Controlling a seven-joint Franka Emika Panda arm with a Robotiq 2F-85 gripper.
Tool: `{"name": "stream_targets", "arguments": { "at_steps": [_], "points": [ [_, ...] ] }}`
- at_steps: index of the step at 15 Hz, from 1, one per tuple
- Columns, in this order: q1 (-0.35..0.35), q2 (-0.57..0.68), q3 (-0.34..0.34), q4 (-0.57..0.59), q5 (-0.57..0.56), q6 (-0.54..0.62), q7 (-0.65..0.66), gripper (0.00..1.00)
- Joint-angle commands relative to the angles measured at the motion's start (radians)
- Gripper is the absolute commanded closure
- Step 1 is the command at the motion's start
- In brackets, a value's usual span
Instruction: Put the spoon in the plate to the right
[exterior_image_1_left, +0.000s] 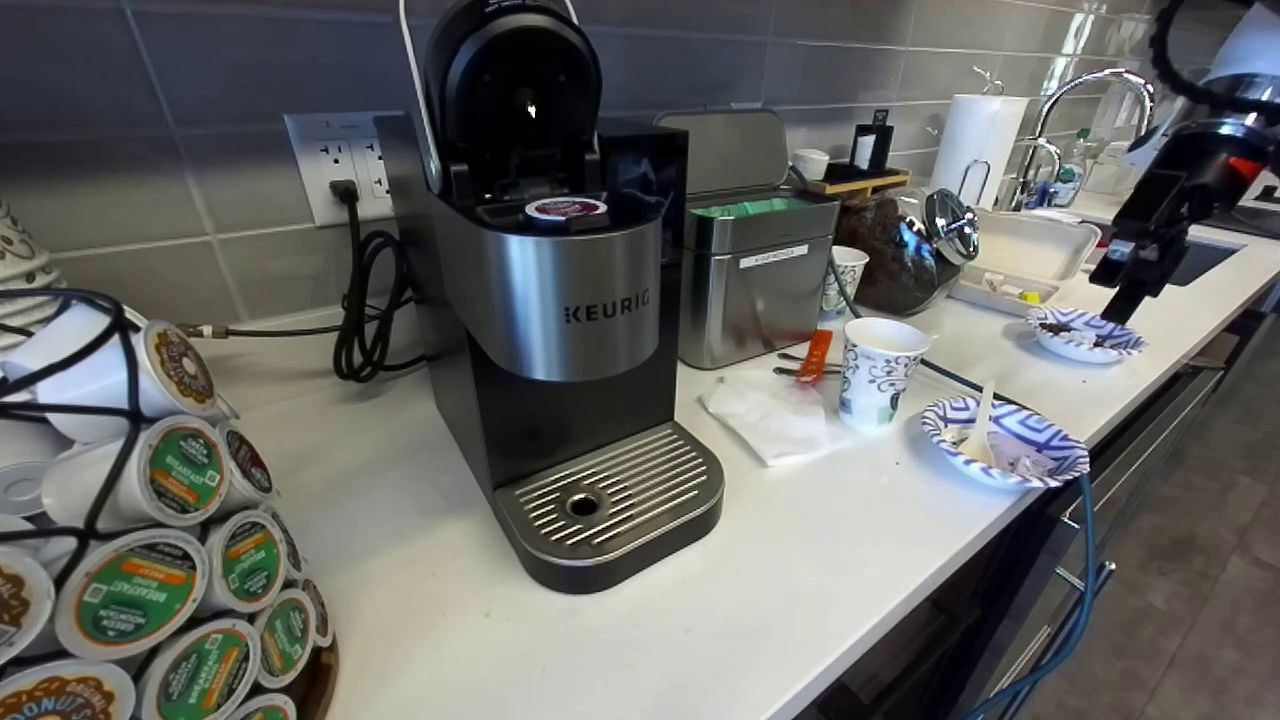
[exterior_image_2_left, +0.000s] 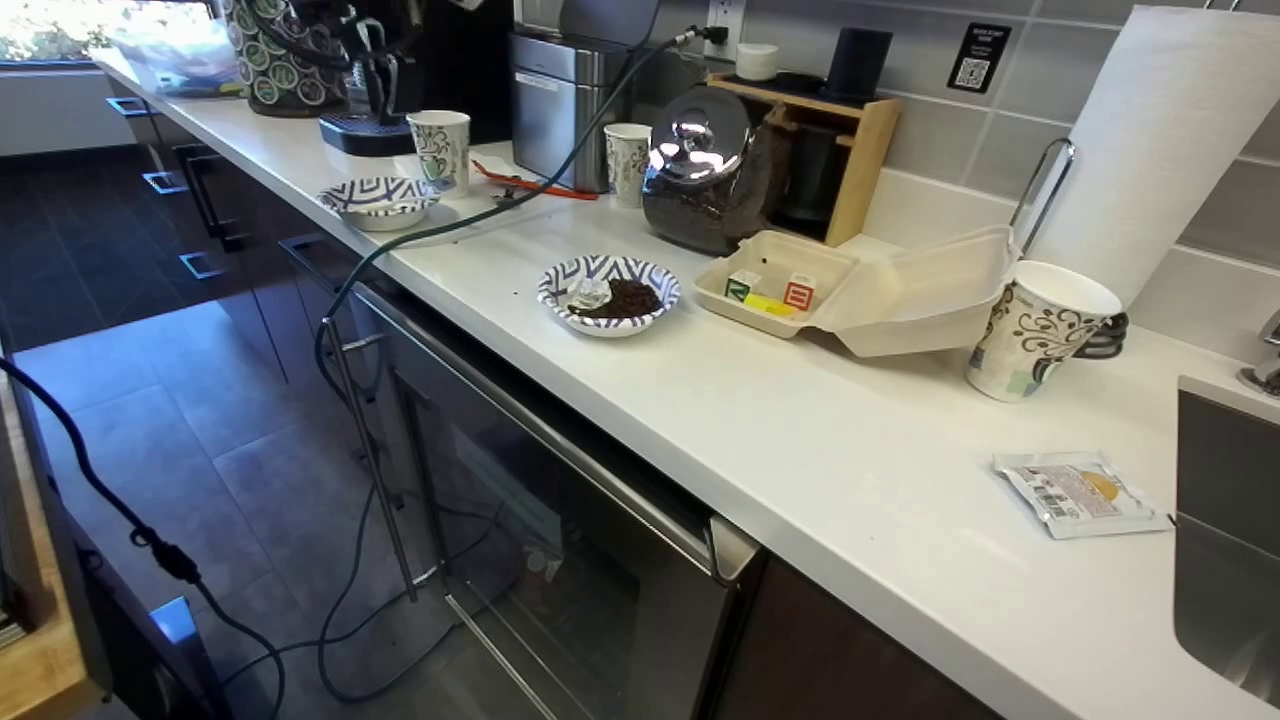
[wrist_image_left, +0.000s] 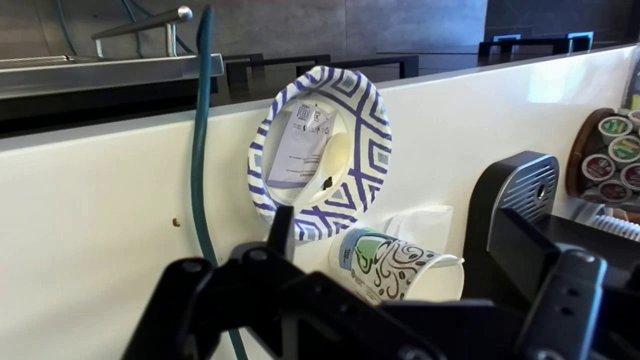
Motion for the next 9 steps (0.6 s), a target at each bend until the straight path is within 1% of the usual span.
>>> {"name": "stream_targets", "arguments": {
  "at_steps": [1, 4, 6, 9],
  "points": [
    [-0.068, 0.165, 0.006, 0.089, 0.141, -0.088, -0.182, 0.00],
    [-0.123, 0.269, 0.030, 0.143, 0.186, -0.195, -0.258, 0.00],
    [-0.146, 0.329, 0.048, 0.175, 0.189, -0.243, -0.275, 0.00],
    [-0.156, 0.394, 0.080, 0.219, 0.208, -0.208, -0.246, 0.00]
  ]
}}
